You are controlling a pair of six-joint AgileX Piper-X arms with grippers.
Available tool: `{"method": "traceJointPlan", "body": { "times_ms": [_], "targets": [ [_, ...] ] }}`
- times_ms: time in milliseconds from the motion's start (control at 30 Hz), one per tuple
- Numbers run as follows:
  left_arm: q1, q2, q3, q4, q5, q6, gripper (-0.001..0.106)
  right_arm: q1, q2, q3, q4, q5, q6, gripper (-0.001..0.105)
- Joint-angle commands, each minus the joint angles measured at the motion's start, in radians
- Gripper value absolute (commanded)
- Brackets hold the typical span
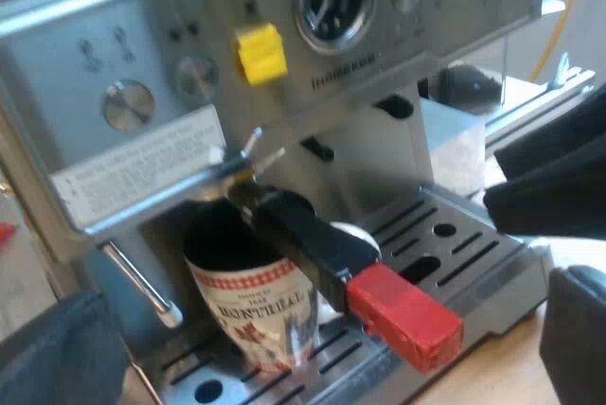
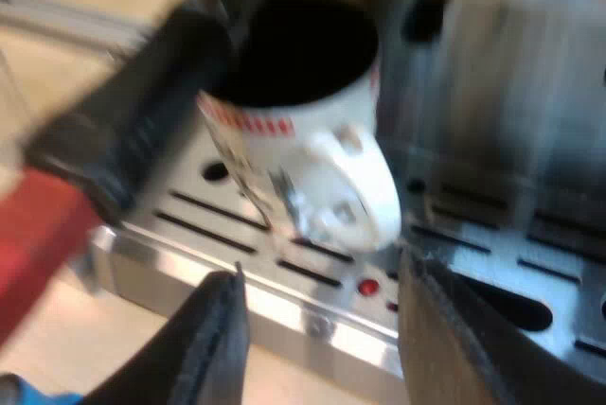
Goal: Place mug into machine
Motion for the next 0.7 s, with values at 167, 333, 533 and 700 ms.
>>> {"method": "traceJointPlan", "body": {
  "times_ms": [167,333,533,700],
  "targets": [
    [-0.004,-0.116,-0.102,0.107,-0.012,-0.001,0.091,0.063,-0.092,-0.006,-0.008,0.002,-0.016,0.009],
    [-0.004,-0.136,-0.130,0.154,0.027,-0.005,0.091,0.130,-0.086,-0.006,-0.106,0.057,-0.012,0.000],
    [-0.004,-0.136,-0.142,0.181,0.093,-0.033,0.091,0.135,-0.016,-0.008,-0.289,0.169,-0.008,0.000],
    [-0.004,-0.136,-0.142,0.181,0.127,-0.038,0.091,0.135,0.069,-0.054,-0.321,0.169,-0.008,0.000]
  ]
}}
